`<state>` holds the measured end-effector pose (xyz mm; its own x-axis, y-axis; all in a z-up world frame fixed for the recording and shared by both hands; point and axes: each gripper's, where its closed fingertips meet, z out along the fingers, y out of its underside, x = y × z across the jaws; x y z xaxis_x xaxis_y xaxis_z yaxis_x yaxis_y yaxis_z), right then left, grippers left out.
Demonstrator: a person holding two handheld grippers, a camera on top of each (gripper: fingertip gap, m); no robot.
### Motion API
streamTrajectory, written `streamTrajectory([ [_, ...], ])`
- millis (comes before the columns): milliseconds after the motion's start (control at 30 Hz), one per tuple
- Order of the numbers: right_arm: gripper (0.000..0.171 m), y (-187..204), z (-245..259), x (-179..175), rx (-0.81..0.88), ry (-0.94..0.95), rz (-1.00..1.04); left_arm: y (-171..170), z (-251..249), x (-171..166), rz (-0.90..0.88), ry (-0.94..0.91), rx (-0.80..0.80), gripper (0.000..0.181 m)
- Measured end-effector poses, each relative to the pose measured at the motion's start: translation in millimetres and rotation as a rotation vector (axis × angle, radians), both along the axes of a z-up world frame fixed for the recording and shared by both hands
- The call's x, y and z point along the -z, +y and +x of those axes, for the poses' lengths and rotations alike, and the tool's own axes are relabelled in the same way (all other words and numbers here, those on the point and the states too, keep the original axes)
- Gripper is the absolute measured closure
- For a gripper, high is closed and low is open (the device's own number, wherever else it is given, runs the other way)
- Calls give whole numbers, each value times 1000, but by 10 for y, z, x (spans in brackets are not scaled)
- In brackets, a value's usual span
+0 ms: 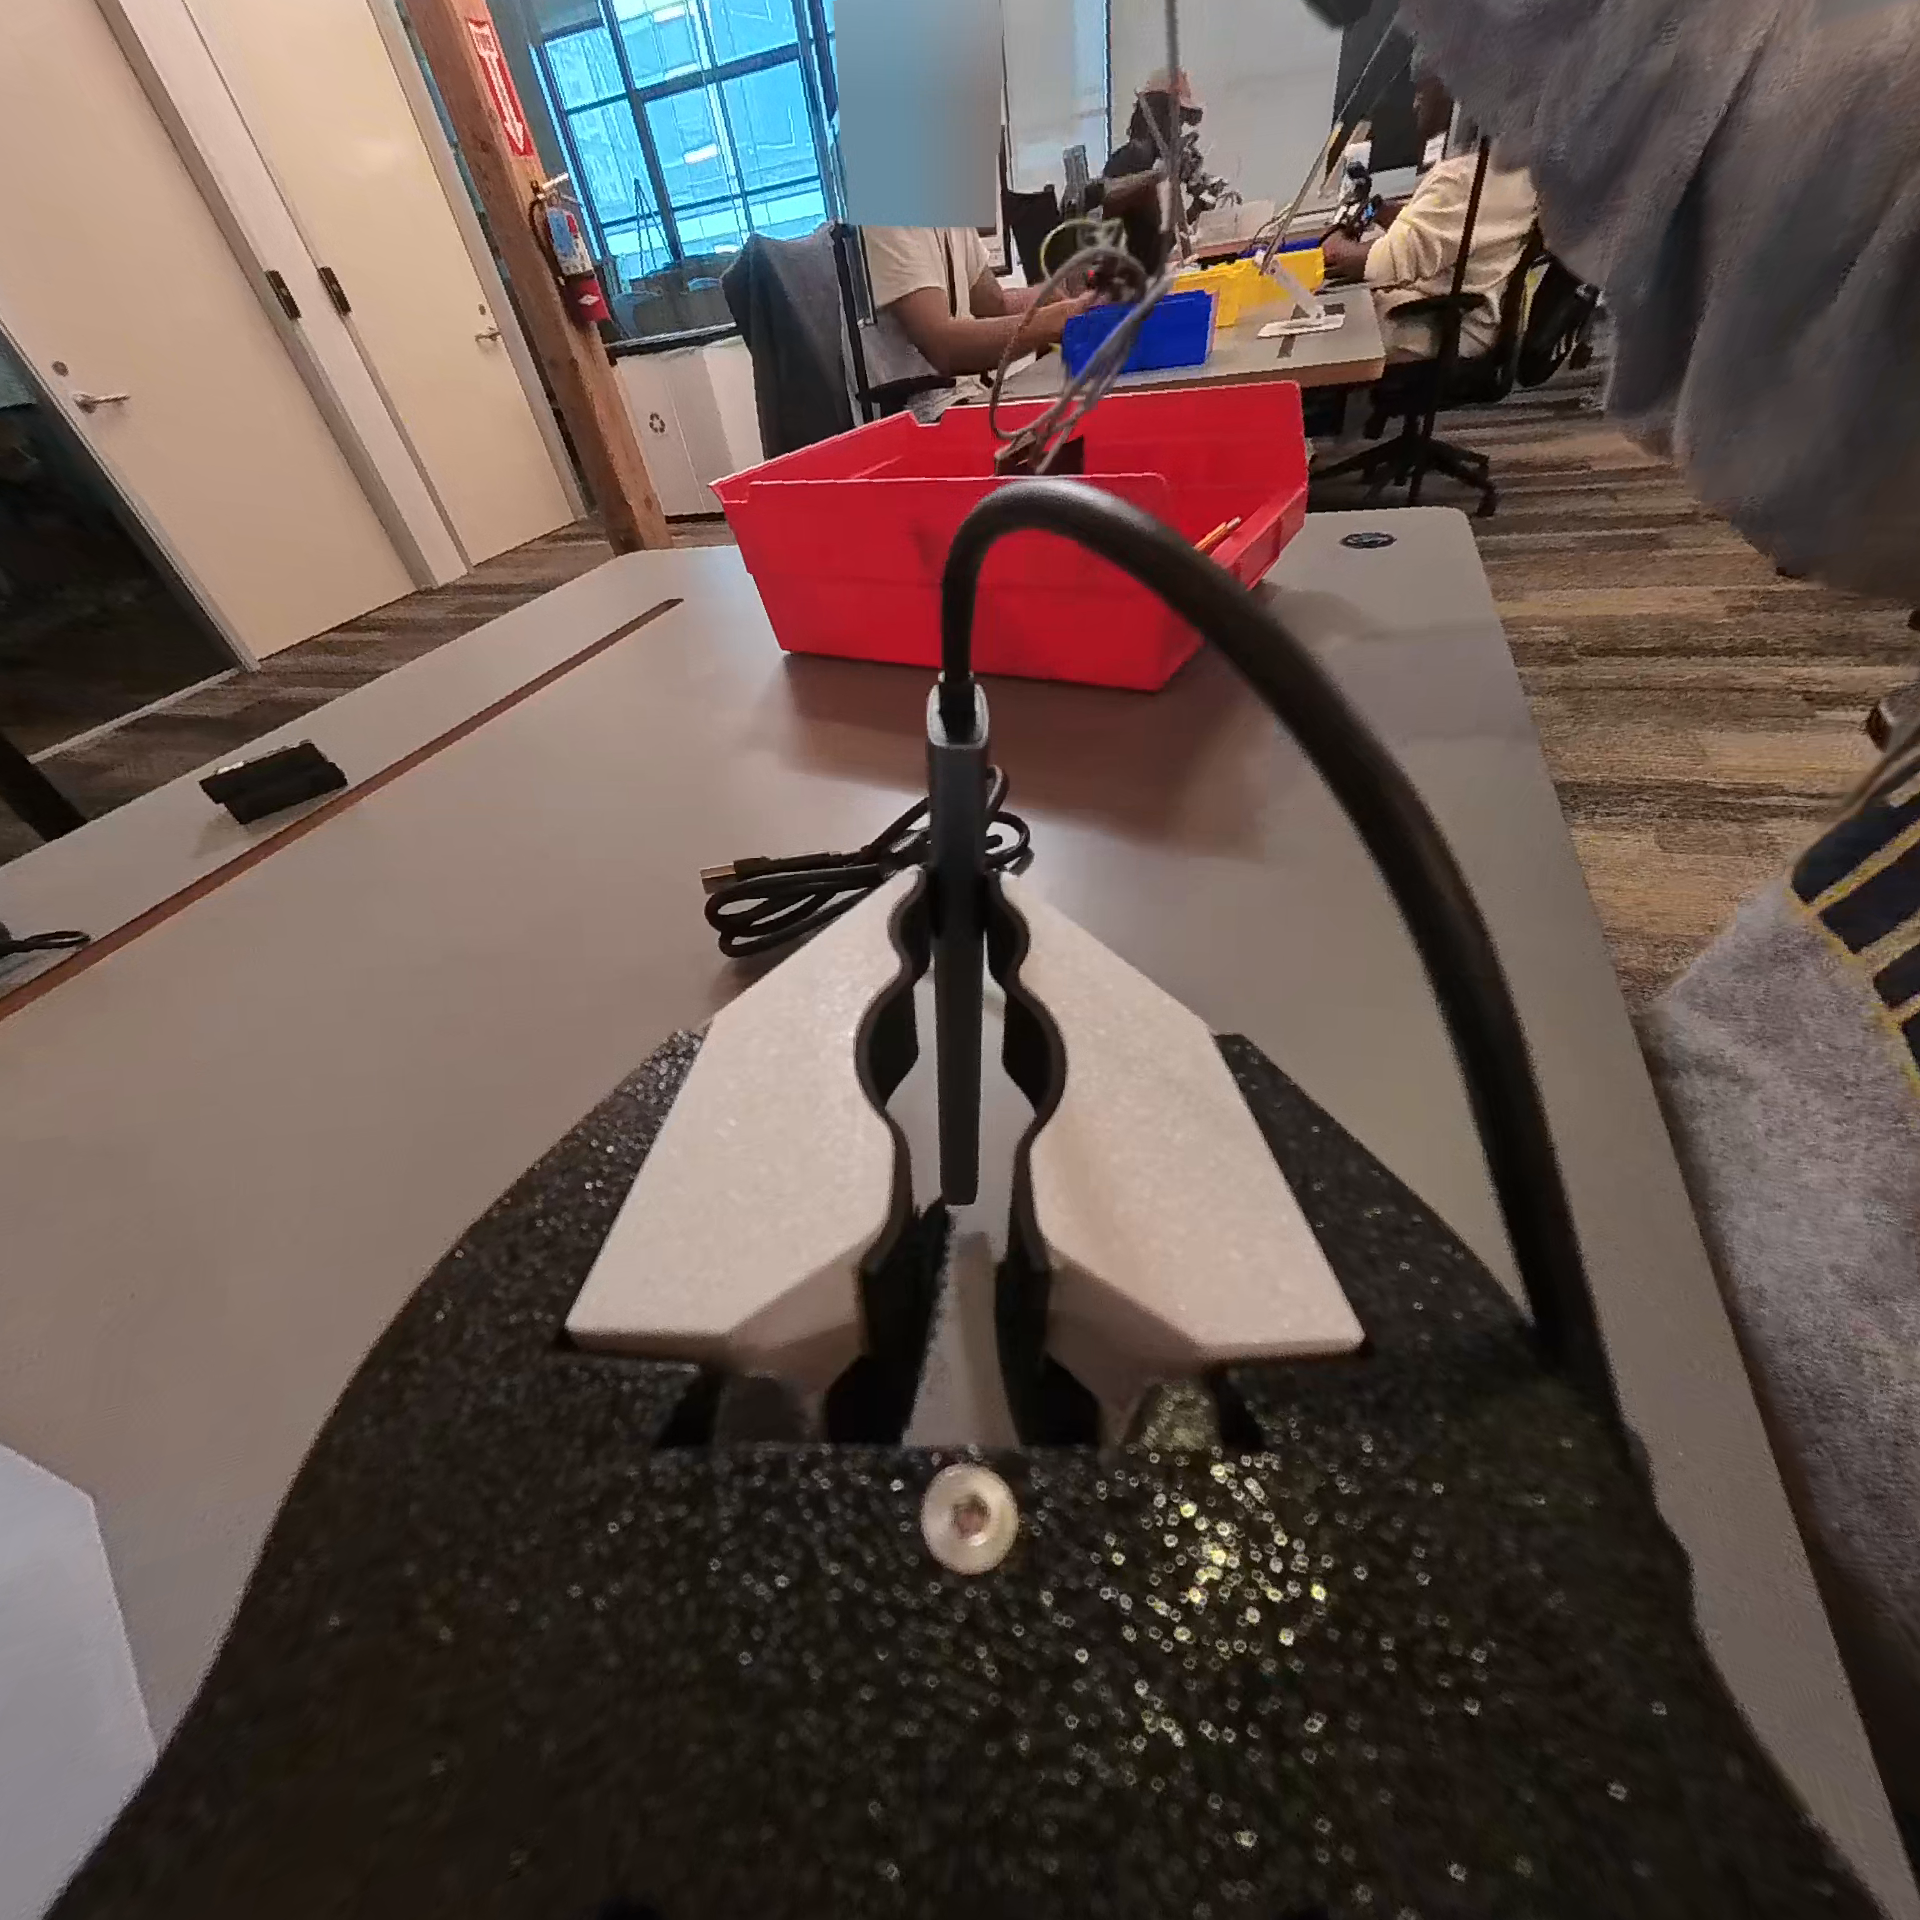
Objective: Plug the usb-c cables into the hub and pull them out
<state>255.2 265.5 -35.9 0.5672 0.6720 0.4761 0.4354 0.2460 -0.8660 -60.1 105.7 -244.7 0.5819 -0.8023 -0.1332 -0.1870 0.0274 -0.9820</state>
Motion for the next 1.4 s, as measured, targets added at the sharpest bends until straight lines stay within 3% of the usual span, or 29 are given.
streamTrajectory([
  [267,167,97,65,1629,64,-471,-317,-4,24,20,-16,-6,12,174],
  [333,158,74,84,1865,87,-555,-398,2,32,33,-28,-10,15,174],
  [367,142,82,79,1857,123,-581,-387,9,31,42,-36,-13,14,174],
  [433,140,29,-129,1604,155,-600,-224,24,25,57,-63,-33,15,174],
  [533,144,-581,-1168,1399,-149,-474,-83,47,10,62,-100,-74,20,174],
  [600,133,-1130,-1863,1634,-425,-440,-144,46,10,67,-103,-80,28,174],
  [667,127,-1389,-2302,1985,-567,-498,-138,26,36,94,-106,-66,49,174],
  [800,142,-1552,-2879,2410,-720,-448,-209,-67,122,127,-71,-17,117,174],
  [967,159,-1635,-3135,2522,-801,-421,-250,-105,130,127,-62,-12,152,174],
  [1133,163,-1637,-3144,2545,-819,-430,-270,-84,121,134,-67,-15,145,173],
  [1233,163,-1646,-3130,2548,-833,-435,-272,-41,121,300,-127,69,129,152],
  [1300,164,-1655,-3121,2550,-837,-438,-278,-75,165,386,-154,122,160,172],
  [1400,163,-1658,-3112,2561,-839,-440,-297,-79,170,403,-121,151,152,173],
])
